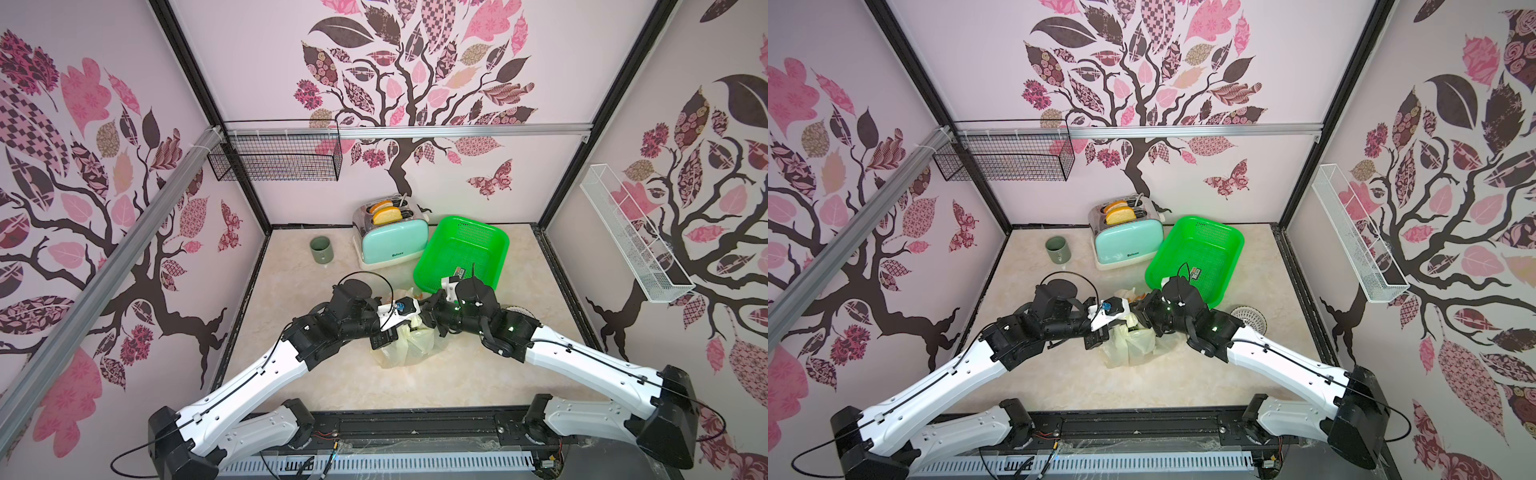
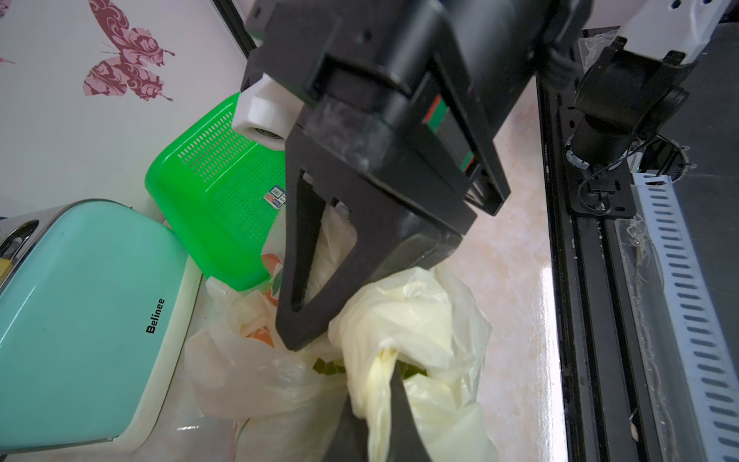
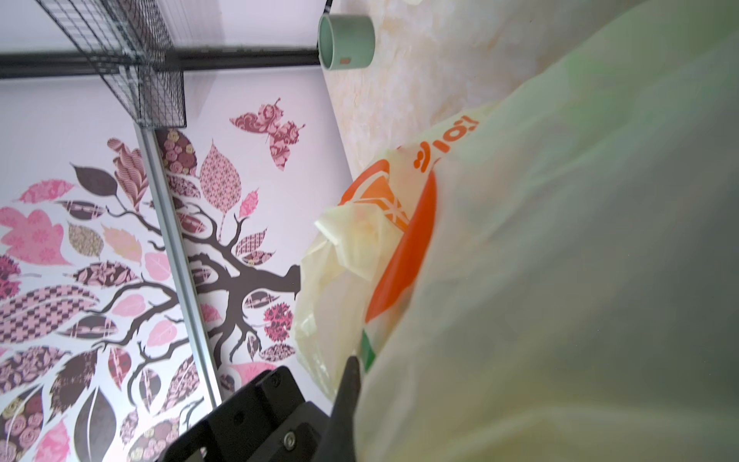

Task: Place the pineapple into a plastic bag & tie a knot
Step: Cross the plastic bag at the center of the board.

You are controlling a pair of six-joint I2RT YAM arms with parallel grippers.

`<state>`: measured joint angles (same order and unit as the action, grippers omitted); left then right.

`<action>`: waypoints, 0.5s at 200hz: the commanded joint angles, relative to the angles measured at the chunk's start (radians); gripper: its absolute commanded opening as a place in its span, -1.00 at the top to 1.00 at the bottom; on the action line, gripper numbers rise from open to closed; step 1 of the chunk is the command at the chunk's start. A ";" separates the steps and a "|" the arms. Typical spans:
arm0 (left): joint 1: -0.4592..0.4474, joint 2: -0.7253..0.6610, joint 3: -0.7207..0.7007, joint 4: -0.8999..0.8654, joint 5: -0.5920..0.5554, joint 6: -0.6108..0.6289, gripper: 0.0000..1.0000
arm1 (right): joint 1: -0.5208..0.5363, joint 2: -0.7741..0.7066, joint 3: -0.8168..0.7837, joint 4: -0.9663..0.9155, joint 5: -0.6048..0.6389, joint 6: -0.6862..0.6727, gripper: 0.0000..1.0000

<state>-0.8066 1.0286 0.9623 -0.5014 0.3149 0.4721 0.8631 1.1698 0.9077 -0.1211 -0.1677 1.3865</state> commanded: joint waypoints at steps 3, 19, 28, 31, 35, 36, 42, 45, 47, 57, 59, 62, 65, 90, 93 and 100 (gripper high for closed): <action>-0.028 -0.019 -0.002 -0.117 0.043 -0.061 1.00 | -0.058 -0.027 -0.015 0.171 -0.045 -0.093 1.00; -0.035 -0.010 -0.007 -0.139 0.088 -0.089 0.87 | -0.093 -0.025 -0.017 0.204 -0.135 -0.149 1.00; -0.040 -0.002 -0.011 -0.144 0.107 -0.100 0.76 | -0.113 -0.027 -0.019 0.207 -0.178 -0.184 1.00; -0.043 0.000 -0.012 -0.143 0.113 -0.103 0.72 | -0.120 -0.027 -0.019 0.213 -0.191 -0.196 1.00; -0.045 0.004 -0.014 -0.143 0.120 -0.107 0.66 | -0.129 -0.027 -0.019 0.215 -0.209 -0.208 1.00; -0.046 0.005 -0.014 -0.142 0.121 -0.108 0.64 | -0.132 -0.027 -0.018 0.215 -0.214 -0.210 1.00; -0.051 0.011 -0.017 -0.141 0.130 -0.112 0.49 | -0.146 -0.026 -0.014 0.210 -0.240 -0.230 1.00; -0.054 0.012 -0.016 -0.139 0.136 -0.112 0.40 | -0.154 -0.023 -0.010 0.208 -0.254 -0.240 1.00; -0.055 0.014 -0.018 -0.136 0.140 -0.114 0.34 | -0.158 -0.023 -0.007 0.207 -0.264 -0.247 1.00; -0.058 0.016 -0.022 -0.118 0.159 -0.122 0.14 | -0.185 -0.015 0.009 0.191 -0.308 -0.274 1.00; -0.059 0.016 -0.023 -0.113 0.163 -0.123 0.10 | -0.189 -0.014 0.013 0.188 -0.316 -0.280 1.00; -0.060 0.016 -0.024 -0.107 0.170 -0.124 0.06 | -0.195 -0.011 0.019 0.185 -0.329 -0.289 1.00; -0.060 0.015 -0.025 -0.100 0.176 -0.124 0.03 | -0.201 -0.009 0.025 0.182 -0.342 -0.296 1.00; -0.061 0.005 -0.028 -0.055 0.186 -0.118 -0.06 | -0.228 0.023 0.075 0.121 -0.428 -0.371 1.00; -0.062 0.002 -0.027 -0.051 0.176 -0.115 -0.06 | -0.228 0.026 0.075 0.121 -0.435 -0.374 1.00; -0.061 -0.008 -0.028 -0.045 0.151 -0.110 -0.07 | -0.229 0.032 0.069 0.123 -0.453 -0.373 1.00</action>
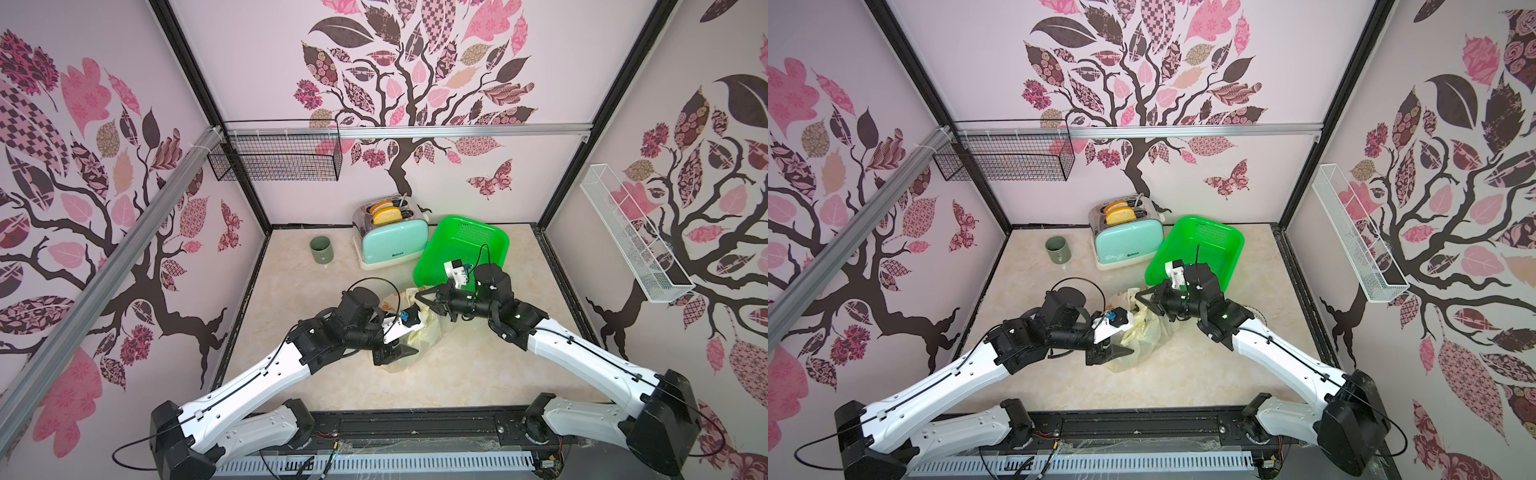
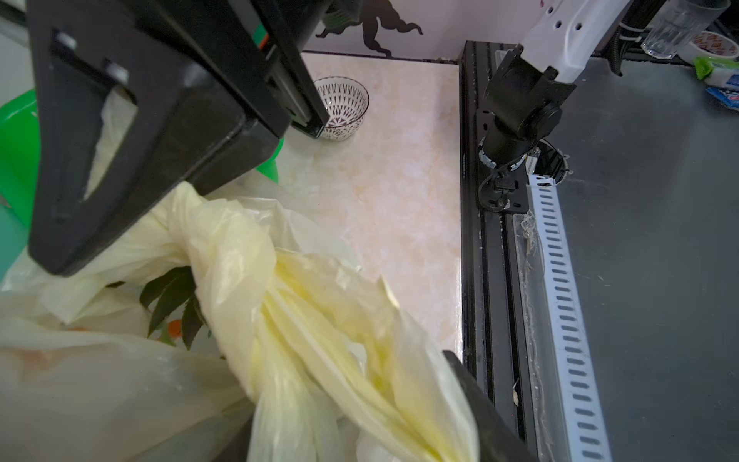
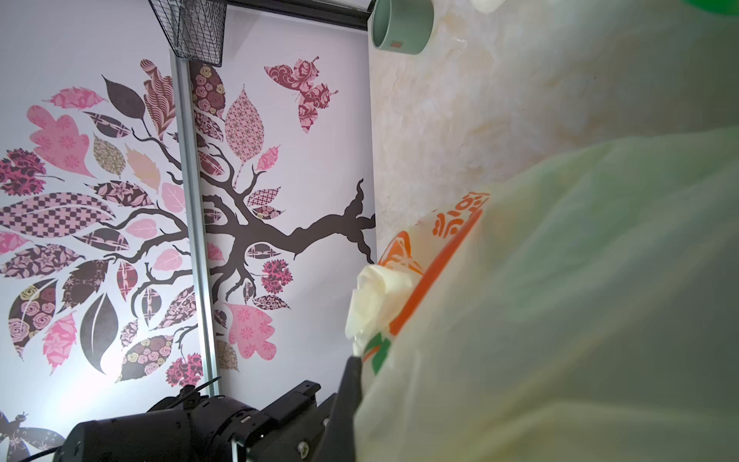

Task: Place the pineapple into a plastic bag & tie a knot
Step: Cross the plastic bag at the center of the board.

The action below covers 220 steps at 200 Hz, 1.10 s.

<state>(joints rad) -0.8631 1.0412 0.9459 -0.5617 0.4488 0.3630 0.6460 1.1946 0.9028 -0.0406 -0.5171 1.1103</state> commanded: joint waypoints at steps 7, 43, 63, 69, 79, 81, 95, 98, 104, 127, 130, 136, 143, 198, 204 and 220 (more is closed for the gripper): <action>-0.004 -0.034 -0.014 0.022 -0.008 0.005 -0.07 | -0.012 0.012 0.063 0.054 -0.119 -0.090 1.00; -0.001 -0.160 -0.044 0.089 -0.101 -0.006 -0.11 | -0.011 0.011 0.030 0.043 -0.160 -0.099 1.00; 0.006 -0.206 -0.020 0.075 -0.109 0.004 -0.02 | -0.011 0.007 0.031 -0.004 -0.178 -0.135 1.00; 0.011 -0.212 -0.008 0.066 -0.105 0.009 0.00 | -0.010 0.006 0.034 -0.019 -0.186 -0.147 1.00; 0.023 -0.220 0.015 0.055 -0.079 0.010 0.03 | -0.012 0.008 0.038 -0.041 -0.194 -0.161 1.00; 0.028 -0.219 0.020 0.054 -0.072 0.010 0.04 | -0.012 0.008 0.039 -0.044 -0.196 -0.162 1.00; 0.058 -0.218 0.048 0.047 -0.005 0.005 0.04 | -0.011 0.010 0.045 -0.060 -0.202 -0.176 1.00; 0.065 -0.215 0.053 0.045 0.008 0.004 0.04 | -0.011 0.010 0.046 -0.065 -0.203 -0.178 1.00; 0.075 -0.209 0.062 0.038 0.031 0.005 0.03 | -0.011 0.011 0.052 -0.074 -0.206 -0.185 1.00; 0.107 -0.169 0.066 0.002 0.030 0.042 0.00 | -0.010 0.019 0.068 -0.097 -0.223 -0.204 1.00; 0.109 -0.163 0.066 -0.003 0.027 0.048 0.01 | -0.010 0.020 0.069 -0.099 -0.225 -0.207 1.00; 0.113 -0.149 0.068 -0.018 0.026 0.059 0.04 | -0.011 0.023 0.073 -0.105 -0.230 -0.211 1.00; 0.114 -0.131 0.072 -0.036 0.029 0.066 0.08 | -0.011 0.025 0.077 -0.113 -0.235 -0.218 1.00; 0.113 -0.066 0.019 -0.025 0.056 0.076 0.61 | -0.009 0.063 0.107 -0.117 -0.311 -0.220 0.55; 0.113 -0.065 0.012 -0.023 0.054 0.074 0.65 | -0.009 0.065 0.108 -0.111 -0.316 -0.214 0.55; 0.113 -0.061 -0.005 -0.024 0.057 0.075 0.77 | -0.003 0.071 0.111 -0.088 -0.326 -0.191 0.55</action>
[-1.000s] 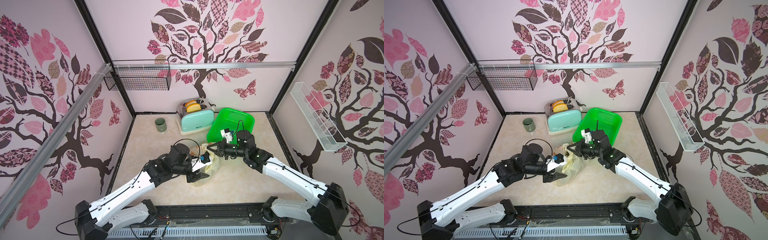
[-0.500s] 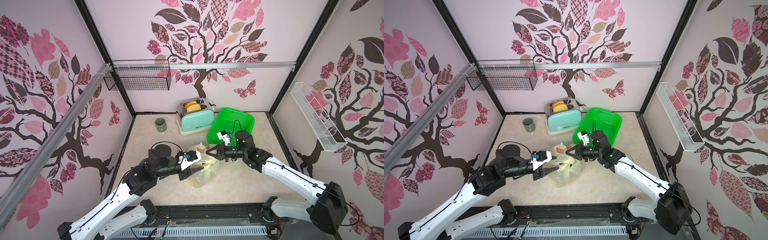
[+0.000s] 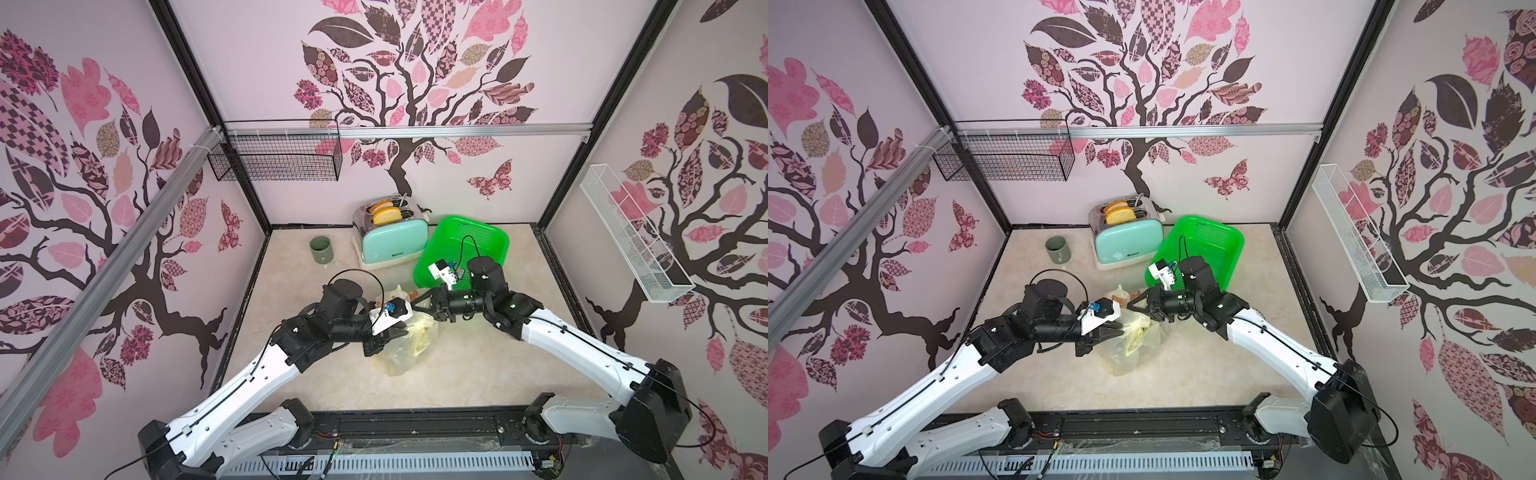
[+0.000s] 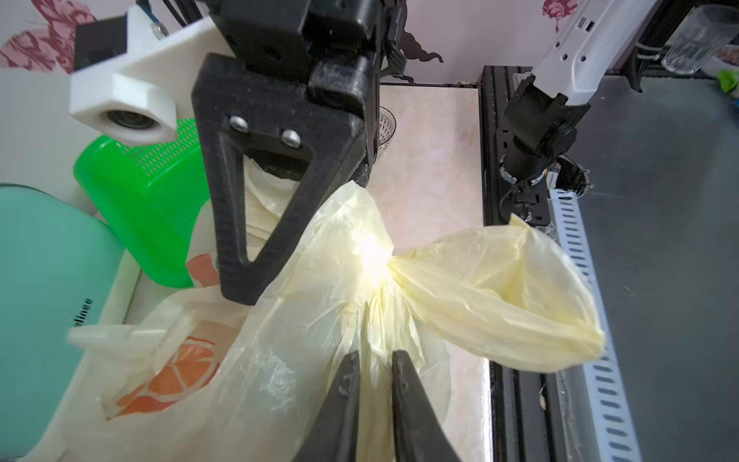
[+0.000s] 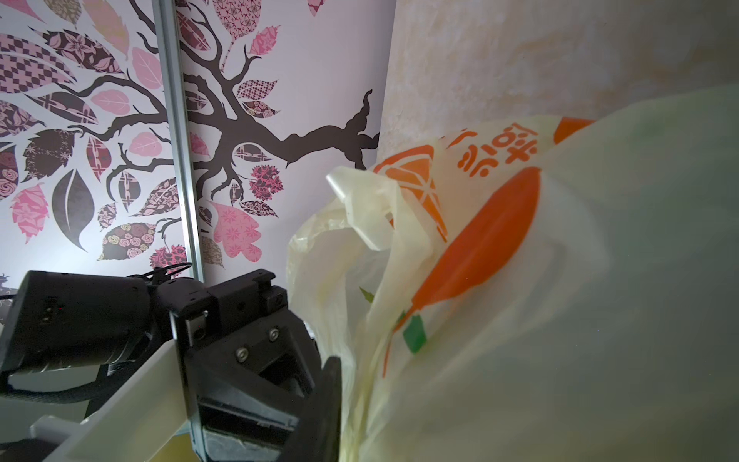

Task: Place the pineapple into a plastic bag & tie a knot
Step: Cross the plastic bag at the center of the board.

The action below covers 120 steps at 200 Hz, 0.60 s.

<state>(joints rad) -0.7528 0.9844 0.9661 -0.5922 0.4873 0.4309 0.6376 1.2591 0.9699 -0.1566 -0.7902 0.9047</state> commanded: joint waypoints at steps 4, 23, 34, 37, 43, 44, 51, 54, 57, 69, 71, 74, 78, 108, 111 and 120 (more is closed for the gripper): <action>0.001 -0.001 -0.029 0.006 0.021 0.006 0.79 | 0.008 0.010 0.044 0.032 -0.054 0.019 0.55; -0.006 0.005 -0.049 0.017 0.028 0.006 0.92 | 0.025 0.028 0.053 0.031 -0.056 0.022 0.52; -0.015 0.006 -0.060 0.028 0.029 0.004 1.00 | 0.036 0.038 0.053 0.029 -0.056 0.024 0.48; -0.018 0.006 -0.064 0.031 0.029 0.004 1.00 | 0.038 0.040 0.053 0.029 -0.057 0.025 0.47; -0.026 0.005 -0.069 0.034 0.026 0.005 1.00 | 0.043 0.043 0.052 0.027 -0.058 0.025 0.47; -0.026 0.006 -0.069 0.035 0.025 0.004 1.00 | 0.043 0.043 0.051 0.028 -0.057 0.025 0.47; -0.036 0.004 -0.074 0.038 0.020 0.005 1.00 | 0.046 0.045 0.051 0.029 -0.055 0.027 0.49; -0.041 0.005 -0.076 0.040 0.017 0.005 1.00 | 0.050 0.046 0.051 0.030 -0.055 0.026 0.50; -0.045 0.002 -0.078 0.042 0.013 0.006 1.00 | 0.053 0.047 0.052 0.028 -0.053 0.029 0.51; -0.061 0.001 -0.085 0.049 0.004 0.005 1.00 | 0.063 0.054 0.058 0.025 -0.051 0.028 0.56; -0.063 0.002 -0.087 0.050 0.004 0.004 1.00 | 0.064 0.054 0.059 0.026 -0.051 0.029 0.57; -0.065 0.001 -0.087 0.051 0.004 0.004 1.00 | 0.065 0.057 0.060 0.027 -0.050 0.030 0.61; -0.069 0.001 -0.089 0.050 0.004 0.003 1.00 | 0.067 0.058 0.062 0.030 -0.048 0.033 0.65; -0.082 -0.002 -0.093 0.025 0.009 -0.003 1.00 | 0.068 0.056 0.062 0.062 -0.030 0.049 0.77; -0.083 -0.002 -0.095 0.023 0.010 -0.006 1.00 | 0.068 0.056 0.062 0.066 -0.030 0.052 0.77; -0.084 -0.004 -0.100 0.014 0.014 -0.007 1.00 | 0.069 0.054 0.061 0.086 -0.031 0.062 0.78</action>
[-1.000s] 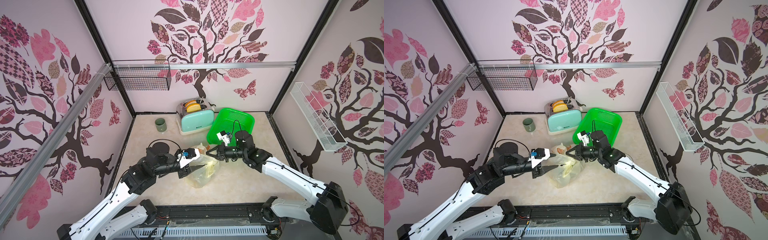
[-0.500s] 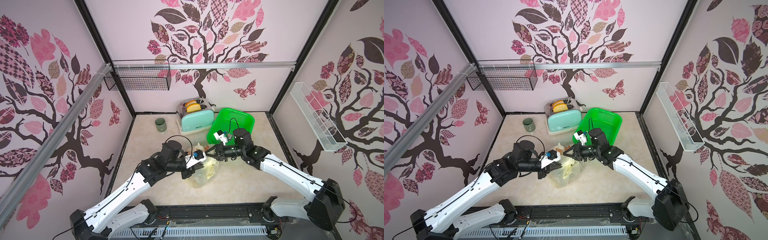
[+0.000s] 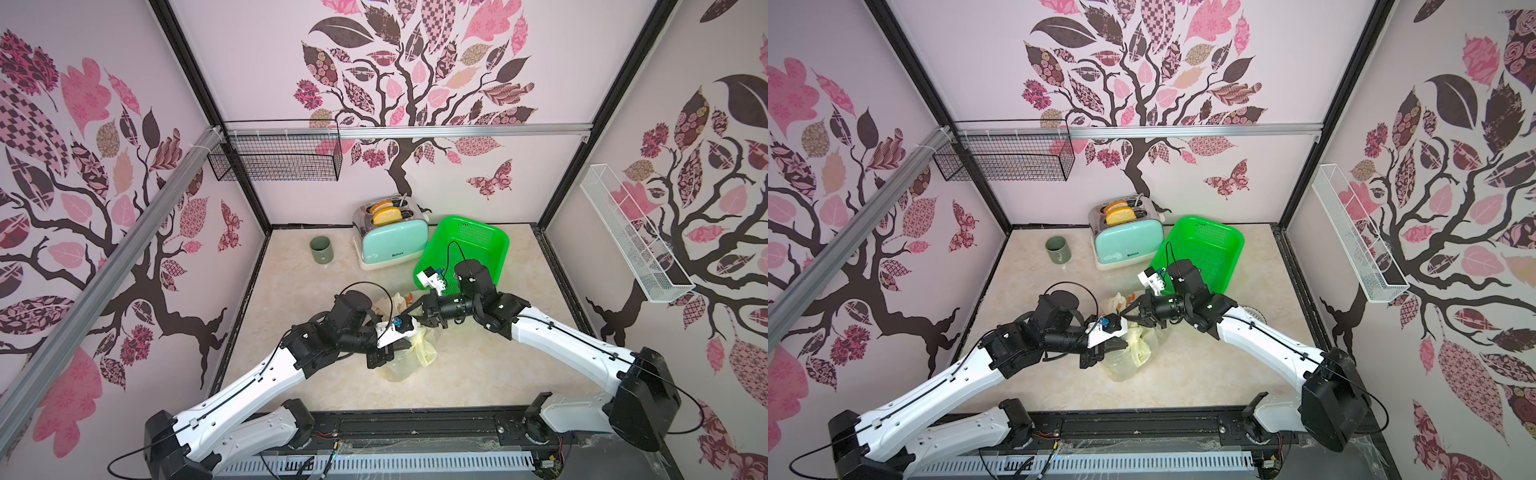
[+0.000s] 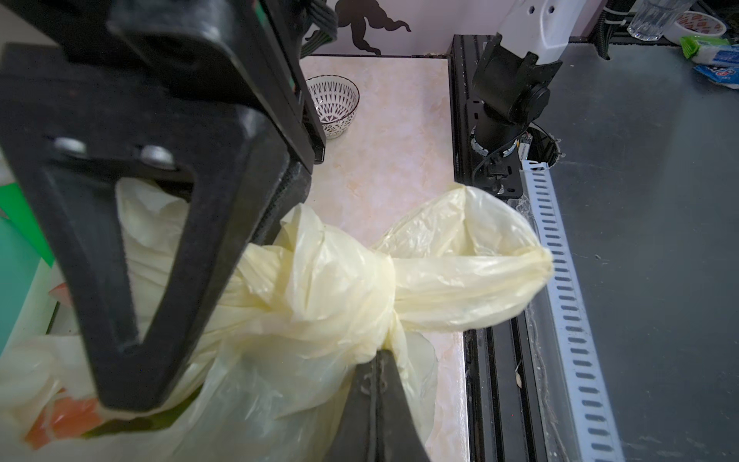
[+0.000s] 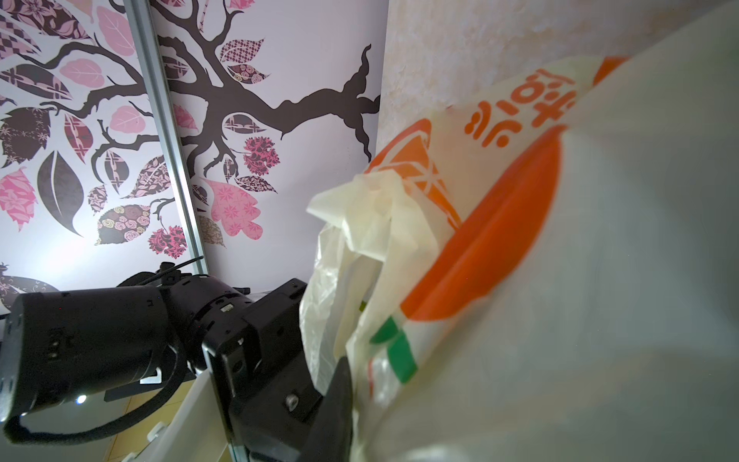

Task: Place the pineapple into a plastic bag & tie a knot
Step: Cross the plastic bag at the center of the board, then tie the plastic bag at the center of the board.

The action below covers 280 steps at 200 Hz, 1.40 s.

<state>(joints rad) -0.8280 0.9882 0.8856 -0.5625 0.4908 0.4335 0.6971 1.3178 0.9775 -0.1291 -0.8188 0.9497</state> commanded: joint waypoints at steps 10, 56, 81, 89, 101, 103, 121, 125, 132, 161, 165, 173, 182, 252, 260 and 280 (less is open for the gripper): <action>-0.008 -0.010 -0.026 -0.024 0.014 -0.013 1.00 | 0.008 -0.006 0.047 0.099 -0.012 0.041 0.78; -0.005 -0.084 -0.008 0.012 -0.029 -0.051 0.74 | -0.003 -0.034 0.015 0.109 -0.024 0.021 0.98; 0.002 -0.170 0.030 0.079 -0.025 -0.079 0.63 | -0.008 -0.040 -0.003 0.087 -0.026 -0.005 1.00; 0.007 -0.174 0.054 0.079 -0.016 -0.079 0.60 | -0.008 -0.038 -0.003 0.084 -0.030 -0.010 1.00; 0.011 -0.170 0.085 0.080 -0.017 -0.071 0.52 | -0.008 -0.032 0.002 0.084 -0.037 -0.017 1.00; 0.013 -0.169 0.088 0.082 -0.016 -0.070 0.51 | -0.008 -0.031 0.002 0.083 -0.038 -0.017 1.00; 0.046 -0.149 0.105 0.123 -0.020 -0.061 0.50 | -0.008 -0.028 0.011 0.076 -0.042 -0.028 1.00; 0.058 -0.142 0.102 0.140 -0.030 -0.063 0.49 | -0.007 -0.028 0.012 0.073 -0.043 -0.031 1.00; 0.077 -0.127 0.101 0.157 -0.041 -0.056 0.50 | -0.008 -0.028 0.015 0.072 -0.044 -0.032 1.00; 0.092 -0.054 0.091 0.151 -0.140 -0.004 0.61 | -0.007 -0.037 0.020 0.058 -0.046 -0.042 1.00; 0.093 -0.046 0.089 0.147 -0.147 -0.003 0.63 | -0.008 -0.038 0.019 0.059 -0.045 -0.043 1.00; 0.095 -0.033 0.084 0.134 -0.155 0.007 0.66 | -0.008 -0.042 0.020 0.057 -0.046 -0.048 1.00; 0.095 -0.023 0.073 0.129 -0.162 0.008 0.69 | -0.008 -0.042 0.020 0.058 -0.048 -0.049 1.00; 0.095 -0.033 0.014 0.006 -0.105 0.020 0.85 | -0.016 -0.049 0.014 0.084 -0.054 -0.036 1.00; 0.095 -0.035 0.008 -0.007 -0.104 0.025 0.87 | -0.019 -0.051 0.012 0.087 -0.054 -0.032 1.00; 0.095 -0.037 -0.012 -0.007 -0.103 0.031 0.88 | -0.024 -0.061 0.005 0.115 -0.058 -0.014 1.00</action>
<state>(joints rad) -0.7376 0.9619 0.8986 -0.5339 0.3714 0.4473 0.6785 1.2991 0.9646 -0.0818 -0.8444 0.9272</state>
